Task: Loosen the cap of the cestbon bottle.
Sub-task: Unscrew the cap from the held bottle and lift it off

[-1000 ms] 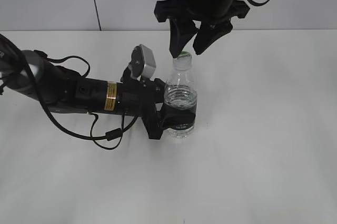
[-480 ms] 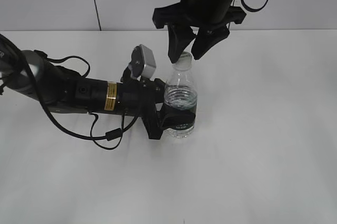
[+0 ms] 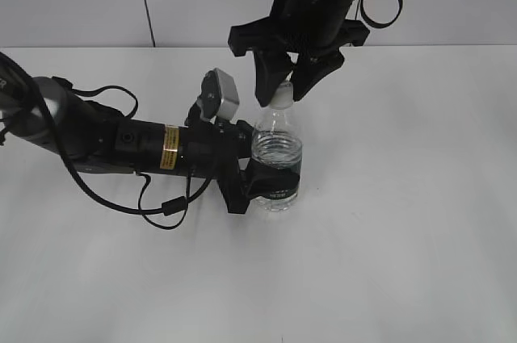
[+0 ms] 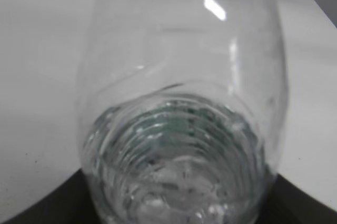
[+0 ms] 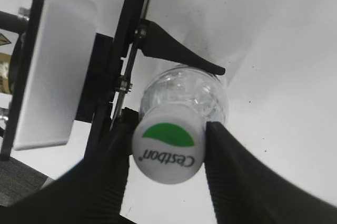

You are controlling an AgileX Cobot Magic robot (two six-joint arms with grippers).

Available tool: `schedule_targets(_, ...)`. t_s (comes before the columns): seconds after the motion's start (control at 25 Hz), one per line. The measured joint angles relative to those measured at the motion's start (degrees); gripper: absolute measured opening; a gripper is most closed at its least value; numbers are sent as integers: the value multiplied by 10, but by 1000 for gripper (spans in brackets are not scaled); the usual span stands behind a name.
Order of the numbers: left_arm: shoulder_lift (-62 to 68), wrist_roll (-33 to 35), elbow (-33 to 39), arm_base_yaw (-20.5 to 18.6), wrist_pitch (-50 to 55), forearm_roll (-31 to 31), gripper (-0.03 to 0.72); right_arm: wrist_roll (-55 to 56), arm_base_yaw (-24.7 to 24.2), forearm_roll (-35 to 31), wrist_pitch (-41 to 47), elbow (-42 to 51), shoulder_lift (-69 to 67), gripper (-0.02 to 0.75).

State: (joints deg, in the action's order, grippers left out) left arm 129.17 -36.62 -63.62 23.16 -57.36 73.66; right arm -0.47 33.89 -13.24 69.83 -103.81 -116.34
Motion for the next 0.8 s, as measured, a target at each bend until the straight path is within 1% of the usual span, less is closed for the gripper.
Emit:
schedule_targets(0.12,0,-1,0,0,0,0,409,0,0,2,1,-1,0,336)
schedule_targets(0.28,0,-1,0,0,0,1,409,-2,0,3,1,-1,0,327)
schedule_targets(0.44,0,-1,0,0,1,1,409,-37,0,3,2,-1,0,307)
schedule_targets(0.6,0,-1,0,0,1,1,409,-110,0,3,2,-2,0,307)
schedule_targets(0.72,0,-1,0,0,1,2,409,-207,0,4,0,-2,0,305)
schedule_targets(0.8,0,-1,0,0,1,2,409,-290,0,8,-1,-3,0,305)
